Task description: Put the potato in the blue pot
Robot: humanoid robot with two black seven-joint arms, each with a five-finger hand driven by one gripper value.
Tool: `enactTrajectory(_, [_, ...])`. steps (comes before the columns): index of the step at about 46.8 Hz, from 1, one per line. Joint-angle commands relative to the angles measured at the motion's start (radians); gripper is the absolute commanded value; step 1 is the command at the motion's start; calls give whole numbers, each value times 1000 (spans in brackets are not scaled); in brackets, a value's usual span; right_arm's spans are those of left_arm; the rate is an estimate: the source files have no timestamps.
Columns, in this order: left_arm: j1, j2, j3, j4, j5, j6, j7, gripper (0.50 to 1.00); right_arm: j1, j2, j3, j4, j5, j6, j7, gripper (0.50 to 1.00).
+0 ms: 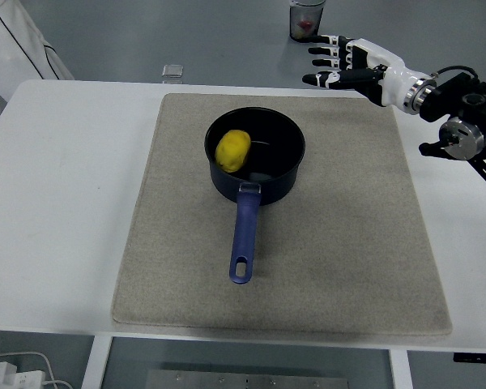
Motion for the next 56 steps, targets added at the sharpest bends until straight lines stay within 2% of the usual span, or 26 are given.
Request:
enactTrajectory(1, [0, 0, 0, 0, 0, 0, 0, 996, -29, -1, 34, -4, 58, -5, 1, 928])
enactTrajectory(7, [0, 0, 0, 0, 0, 0, 0, 996, -75, -1, 64, -24, 152, -31, 1, 928])
enactTrajectory(13, [0, 0, 0, 0, 0, 0, 0, 996, -107, 1, 77, -37, 173, -53, 2, 930])
enactTrajectory(24, [0, 0, 0, 0, 0, 0, 0, 996, -123, 5, 109, -38, 297, -54, -10, 930])
enactTrajectory(33, [0, 0, 0, 0, 0, 0, 0, 996, -127, 13, 110, -90, 400, -51, -38, 930])
enactTrajectory(45, [0, 0, 0, 0, 0, 0, 0, 996, -161, 18, 115, -155, 417, -41, -39, 930])
enactTrajectory(56, [0, 0, 0, 0, 0, 0, 0, 996, -161, 22, 183, -193, 416, -41, -41, 930])
